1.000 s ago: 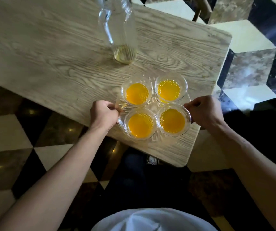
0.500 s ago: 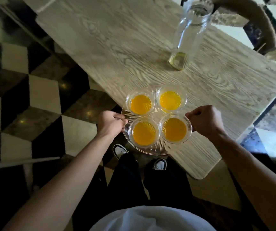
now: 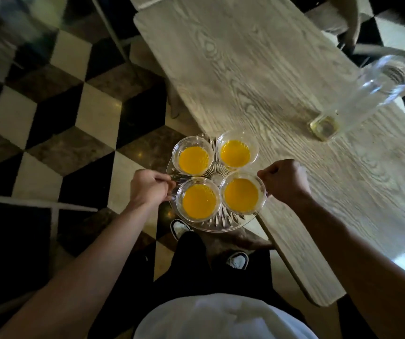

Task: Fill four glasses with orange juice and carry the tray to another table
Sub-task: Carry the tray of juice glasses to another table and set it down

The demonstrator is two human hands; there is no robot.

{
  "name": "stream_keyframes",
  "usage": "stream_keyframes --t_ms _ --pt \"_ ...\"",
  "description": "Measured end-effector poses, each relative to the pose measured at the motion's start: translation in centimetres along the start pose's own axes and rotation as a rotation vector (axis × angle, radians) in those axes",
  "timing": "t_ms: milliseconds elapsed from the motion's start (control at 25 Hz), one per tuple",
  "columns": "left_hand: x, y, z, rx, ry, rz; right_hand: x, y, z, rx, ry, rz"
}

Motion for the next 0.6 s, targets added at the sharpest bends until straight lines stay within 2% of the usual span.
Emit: stream_keyframes --t_ms 600 --pt "-12.9 -12.6 -4.2 0.176 -0.139 0.167 -1.1 12.7 -18.7 0.115 -0.217 -0.089"
Point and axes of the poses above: each hand's wrist, its own x-axis away from the middle knuckle, its own y-axis out of the palm, z = x × y, the point moved 2 cm from there along -x, towards the middle knuckle, and after that the axes turned 14 degrees about z, right-handed, at the moved point
